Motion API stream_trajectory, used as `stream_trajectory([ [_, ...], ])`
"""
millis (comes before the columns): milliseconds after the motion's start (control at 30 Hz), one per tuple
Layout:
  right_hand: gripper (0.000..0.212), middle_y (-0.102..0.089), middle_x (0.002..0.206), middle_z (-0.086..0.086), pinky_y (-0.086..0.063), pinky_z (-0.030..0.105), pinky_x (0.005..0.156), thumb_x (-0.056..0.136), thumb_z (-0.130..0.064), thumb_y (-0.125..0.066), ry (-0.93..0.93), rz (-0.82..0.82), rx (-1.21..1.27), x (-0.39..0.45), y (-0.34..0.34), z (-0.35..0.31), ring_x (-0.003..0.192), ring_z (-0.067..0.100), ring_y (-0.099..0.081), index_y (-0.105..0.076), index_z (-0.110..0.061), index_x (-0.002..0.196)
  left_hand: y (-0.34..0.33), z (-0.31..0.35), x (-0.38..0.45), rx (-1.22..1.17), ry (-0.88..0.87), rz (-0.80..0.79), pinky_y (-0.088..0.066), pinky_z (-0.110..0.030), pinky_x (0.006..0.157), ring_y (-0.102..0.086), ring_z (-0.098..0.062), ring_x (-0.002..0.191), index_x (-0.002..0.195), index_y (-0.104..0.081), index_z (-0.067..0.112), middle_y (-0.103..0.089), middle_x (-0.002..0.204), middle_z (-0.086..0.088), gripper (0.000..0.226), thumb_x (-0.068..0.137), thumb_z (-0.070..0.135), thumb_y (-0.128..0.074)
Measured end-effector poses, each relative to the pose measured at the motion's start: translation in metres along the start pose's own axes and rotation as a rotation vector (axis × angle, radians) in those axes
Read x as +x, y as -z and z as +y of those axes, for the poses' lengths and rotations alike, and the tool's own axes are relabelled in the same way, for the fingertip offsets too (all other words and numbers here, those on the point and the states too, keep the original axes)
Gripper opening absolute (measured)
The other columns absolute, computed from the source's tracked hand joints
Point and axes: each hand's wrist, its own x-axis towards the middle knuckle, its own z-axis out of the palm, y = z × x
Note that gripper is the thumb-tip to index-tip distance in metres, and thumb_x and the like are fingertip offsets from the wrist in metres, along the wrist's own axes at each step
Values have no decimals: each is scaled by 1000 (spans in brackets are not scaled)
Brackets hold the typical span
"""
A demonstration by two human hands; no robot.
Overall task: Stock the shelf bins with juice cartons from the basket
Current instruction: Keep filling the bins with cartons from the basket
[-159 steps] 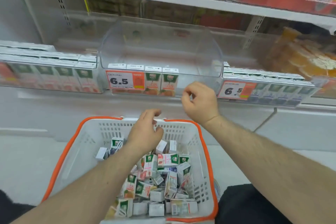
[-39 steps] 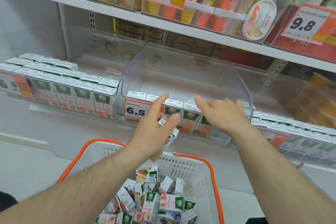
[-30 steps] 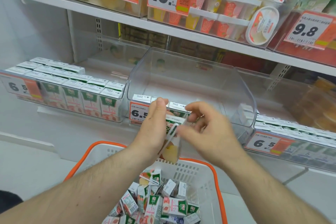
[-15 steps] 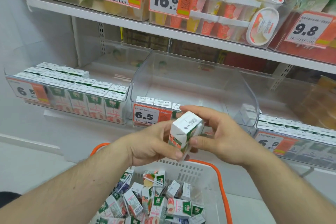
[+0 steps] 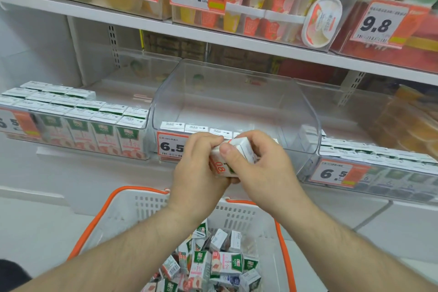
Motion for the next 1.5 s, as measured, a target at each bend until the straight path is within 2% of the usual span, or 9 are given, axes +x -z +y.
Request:
stream_trajectory([
  [167, 17, -69, 78, -9, -55, 35, 76, 74, -34, -59, 77, 359, -143, 24, 53, -13, 80, 11, -65, -70, -27, 85, 4, -10, -4, 393, -99, -335, -8, -31, 114, -8, -12, 143, 145, -4, 35, -9, 152, 10, 99, 77, 46, -75],
  [367, 48, -47, 133, 5, -37, 36, 100, 91, -26, -52, -68, 385, -715, 41, 86, 3, 117, 30, -51, -54, -32, 139, 1, -15, -8, 774, 1, -629, 11, -55, 115, 43, -23, 136, 143, 34, 33, 39, 151, 8, 104, 88, 58, -51],
  [633, 38, -50, 133, 10, -39, 42, 96, 97, -31, -44, -186, 144, -1097, 51, 73, 8, 118, 35, -53, -55, -26, 133, 3, -13, -5, 759, 34, -649, 9, -53, 116, 39, -21, 139, 148, 26, 31, 34, 153, 11, 103, 87, 53, -55],
  [833, 25, -62, 113, 7, -28, 45, 101, 97, -28, -32, -257, -12, -1220, 56, 66, 19, 107, 29, -52, -56, -22, 94, 6, -14, -4, 732, 33, -657, 6, -52, 116, 37, -20, 140, 149, 23, 31, 31, 155, 12, 103, 86, 50, -57],
  [1033, 64, -49, 142, 10, -13, 55, 111, 99, -52, -7, -363, -102, -1221, 53, 59, 29, 135, 32, -36, -51, -22, 135, 4, -19, -10, 647, -121, -515, -1, -49, 115, 14, -24, 146, 151, -8, 26, 6, 159, 5, 86, 82, 39, -58],
  [1133, 64, -43, 146, 10, -26, 49, 102, 95, -60, -24, -84, 124, -1340, 38, 41, 30, 130, 37, -35, -50, -18, 136, 6, -35, -22, 572, -222, -442, -23, -48, 105, -25, -30, 135, 137, -39, 21, -31, 144, -5, 71, 71, 30, -64],
  [1233, 46, -63, 108, 9, -36, 41, 81, 82, -47, -46, 461, 307, -1068, 11, 3, 39, 97, 32, -53, -68, -13, 104, 10, -56, -39, 561, 0, -726, -30, -39, 100, -42, -24, 123, 134, -47, 21, -49, 132, 1, 56, 81, 25, -63],
  [1300, 38, -66, 98, 4, -37, 37, 79, 81, -40, -48, 487, 44, -929, -5, -24, 57, 92, 26, -55, -69, -14, 98, 12, -75, -55, 570, 120, -924, -39, -37, 97, -49, -22, 114, 127, -53, 22, -57, 124, 2, 43, 84, 24, -60],
  [1500, 22, -66, 106, 4, -51, 34, 77, 88, -30, -54, -154, -701, -927, -20, -61, 170, 97, 25, -61, -66, -19, 103, 10, -125, -110, 619, 373, -1366, -49, -35, 88, -56, -22, 108, 126, -56, 19, -57, 126, -3, 36, 90, 22, -56],
])
